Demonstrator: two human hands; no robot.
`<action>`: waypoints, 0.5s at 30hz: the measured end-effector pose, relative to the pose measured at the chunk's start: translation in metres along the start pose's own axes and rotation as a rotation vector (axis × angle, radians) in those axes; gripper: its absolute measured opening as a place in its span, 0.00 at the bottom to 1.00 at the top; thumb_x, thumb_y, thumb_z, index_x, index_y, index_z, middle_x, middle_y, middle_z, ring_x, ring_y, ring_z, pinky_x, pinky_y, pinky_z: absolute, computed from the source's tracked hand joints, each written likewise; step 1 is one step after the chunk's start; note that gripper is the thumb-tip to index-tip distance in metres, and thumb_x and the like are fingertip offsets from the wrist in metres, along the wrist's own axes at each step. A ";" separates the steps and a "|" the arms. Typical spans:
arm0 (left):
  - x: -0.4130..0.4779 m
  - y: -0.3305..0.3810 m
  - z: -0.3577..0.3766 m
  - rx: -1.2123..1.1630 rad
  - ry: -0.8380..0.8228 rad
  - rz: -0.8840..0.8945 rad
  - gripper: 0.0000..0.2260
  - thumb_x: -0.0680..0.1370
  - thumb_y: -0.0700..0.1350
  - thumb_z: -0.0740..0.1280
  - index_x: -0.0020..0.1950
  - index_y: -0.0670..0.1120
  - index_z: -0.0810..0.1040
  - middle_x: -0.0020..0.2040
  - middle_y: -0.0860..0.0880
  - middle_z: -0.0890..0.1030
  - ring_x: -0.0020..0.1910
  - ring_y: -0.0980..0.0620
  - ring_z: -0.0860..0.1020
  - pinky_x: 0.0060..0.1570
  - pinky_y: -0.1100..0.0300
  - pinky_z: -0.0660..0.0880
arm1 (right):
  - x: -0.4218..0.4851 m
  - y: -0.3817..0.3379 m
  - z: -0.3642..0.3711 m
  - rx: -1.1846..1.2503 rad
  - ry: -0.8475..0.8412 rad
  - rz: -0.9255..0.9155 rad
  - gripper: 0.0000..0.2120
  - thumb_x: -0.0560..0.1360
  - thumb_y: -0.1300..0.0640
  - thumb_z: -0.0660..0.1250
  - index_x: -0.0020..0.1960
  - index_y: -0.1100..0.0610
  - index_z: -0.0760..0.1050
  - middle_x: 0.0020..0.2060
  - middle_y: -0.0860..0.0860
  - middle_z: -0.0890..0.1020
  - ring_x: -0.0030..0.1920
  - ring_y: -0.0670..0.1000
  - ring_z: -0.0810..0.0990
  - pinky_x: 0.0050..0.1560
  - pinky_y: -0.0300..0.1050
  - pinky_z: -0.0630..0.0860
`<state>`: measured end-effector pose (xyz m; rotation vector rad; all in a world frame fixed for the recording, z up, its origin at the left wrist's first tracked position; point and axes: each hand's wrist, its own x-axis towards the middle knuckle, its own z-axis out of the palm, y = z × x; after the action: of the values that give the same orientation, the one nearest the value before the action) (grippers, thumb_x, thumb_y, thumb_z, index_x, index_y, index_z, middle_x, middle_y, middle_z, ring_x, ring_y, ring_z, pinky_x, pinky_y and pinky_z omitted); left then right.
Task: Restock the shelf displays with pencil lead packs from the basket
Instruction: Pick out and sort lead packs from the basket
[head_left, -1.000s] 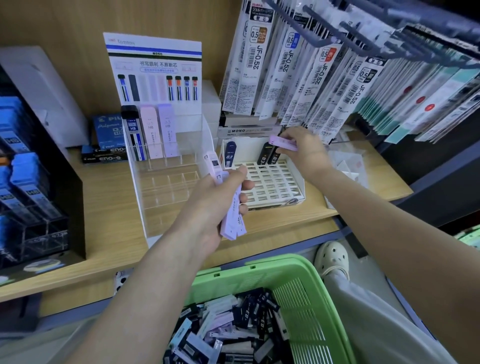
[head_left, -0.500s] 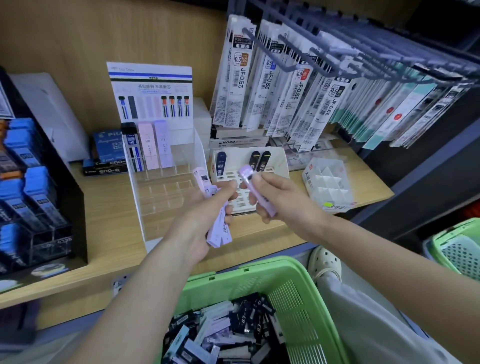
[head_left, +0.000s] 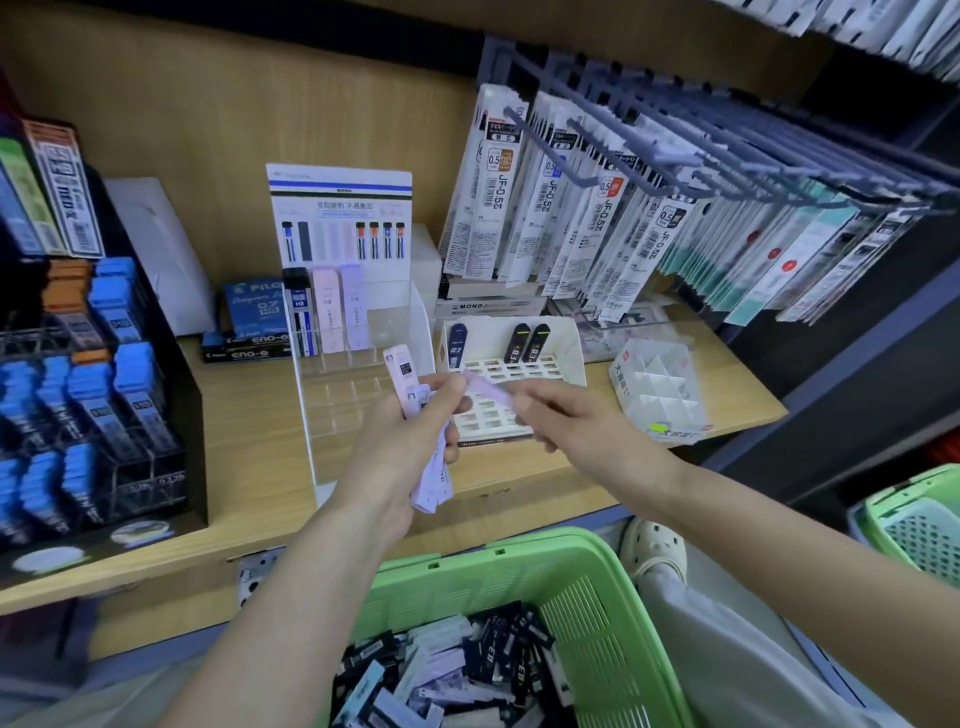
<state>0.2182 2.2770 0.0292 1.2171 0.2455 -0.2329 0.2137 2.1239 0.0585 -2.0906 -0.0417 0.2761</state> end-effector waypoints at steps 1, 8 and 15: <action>-0.001 0.002 -0.002 0.000 0.007 -0.003 0.06 0.77 0.46 0.67 0.40 0.47 0.79 0.31 0.51 0.75 0.25 0.56 0.68 0.31 0.61 0.66 | 0.001 0.000 0.001 -0.037 0.028 -0.045 0.07 0.79 0.57 0.61 0.49 0.47 0.76 0.36 0.48 0.74 0.34 0.46 0.68 0.37 0.36 0.65; -0.002 0.010 -0.024 0.172 0.043 0.133 0.05 0.75 0.42 0.70 0.39 0.48 0.80 0.31 0.47 0.71 0.27 0.55 0.68 0.30 0.64 0.68 | 0.004 -0.006 0.020 -0.180 -0.012 -0.148 0.04 0.72 0.57 0.71 0.47 0.53 0.77 0.36 0.49 0.81 0.35 0.43 0.75 0.44 0.42 0.74; -0.007 0.018 -0.047 0.201 0.096 0.151 0.04 0.78 0.43 0.67 0.43 0.48 0.78 0.32 0.51 0.75 0.27 0.58 0.70 0.31 0.66 0.70 | 0.025 -0.028 0.038 -0.190 0.003 -0.187 0.08 0.73 0.61 0.69 0.44 0.52 0.70 0.41 0.49 0.80 0.36 0.51 0.82 0.46 0.58 0.79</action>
<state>0.2139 2.3272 0.0325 1.4417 0.2156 -0.0690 0.2324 2.1741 0.0599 -2.2575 -0.2689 0.1603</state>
